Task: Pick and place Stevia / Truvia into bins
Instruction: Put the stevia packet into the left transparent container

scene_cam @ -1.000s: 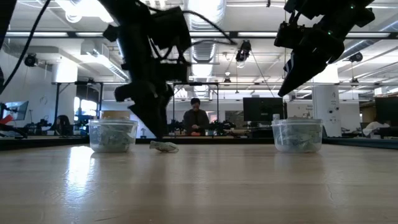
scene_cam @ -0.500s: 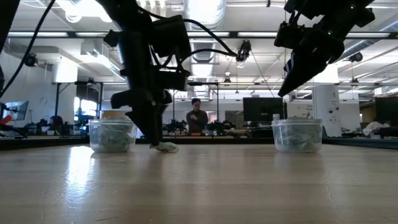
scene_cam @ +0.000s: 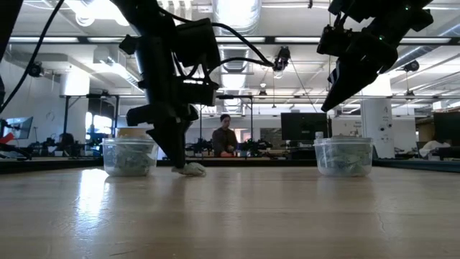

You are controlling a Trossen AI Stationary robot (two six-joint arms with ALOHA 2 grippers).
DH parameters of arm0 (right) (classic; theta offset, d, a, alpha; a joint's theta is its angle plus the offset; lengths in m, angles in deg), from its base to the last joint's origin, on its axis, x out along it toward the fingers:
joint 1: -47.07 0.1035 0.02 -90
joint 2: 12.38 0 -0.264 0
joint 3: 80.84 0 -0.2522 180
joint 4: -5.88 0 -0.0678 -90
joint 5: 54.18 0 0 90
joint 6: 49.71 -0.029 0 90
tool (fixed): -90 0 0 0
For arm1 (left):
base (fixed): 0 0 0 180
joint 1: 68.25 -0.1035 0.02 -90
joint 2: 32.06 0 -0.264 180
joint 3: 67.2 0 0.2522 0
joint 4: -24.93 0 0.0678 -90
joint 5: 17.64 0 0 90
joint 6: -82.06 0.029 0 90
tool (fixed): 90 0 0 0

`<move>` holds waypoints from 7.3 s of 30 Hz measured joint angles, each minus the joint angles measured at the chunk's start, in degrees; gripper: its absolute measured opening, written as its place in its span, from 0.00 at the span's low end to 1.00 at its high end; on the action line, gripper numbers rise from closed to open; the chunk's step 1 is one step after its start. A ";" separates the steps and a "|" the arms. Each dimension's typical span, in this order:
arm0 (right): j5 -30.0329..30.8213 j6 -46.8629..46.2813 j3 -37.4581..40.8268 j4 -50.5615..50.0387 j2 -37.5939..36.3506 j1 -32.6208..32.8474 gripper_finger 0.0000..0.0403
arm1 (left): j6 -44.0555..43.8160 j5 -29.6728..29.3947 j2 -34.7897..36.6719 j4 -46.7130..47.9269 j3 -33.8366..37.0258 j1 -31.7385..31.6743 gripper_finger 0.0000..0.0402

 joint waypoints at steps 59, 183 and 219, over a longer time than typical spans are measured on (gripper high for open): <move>-0.02 0.44 0.02 1.64 -0.02 0.11 0.15 | -13.66 -3.39 18.75 17.29 9.84 3.76 0.00; -0.02 1.09 0.91 5.93 0.00 0.11 0.16 | 7.50 1.98 -5.81 16.00 -15.72 -9.07 0.00; 0.00 1.99 1.51 8.18 0.00 0.09 0.14 | -9.15 1.45 18.36 11.07 9.31 -8.00 0.00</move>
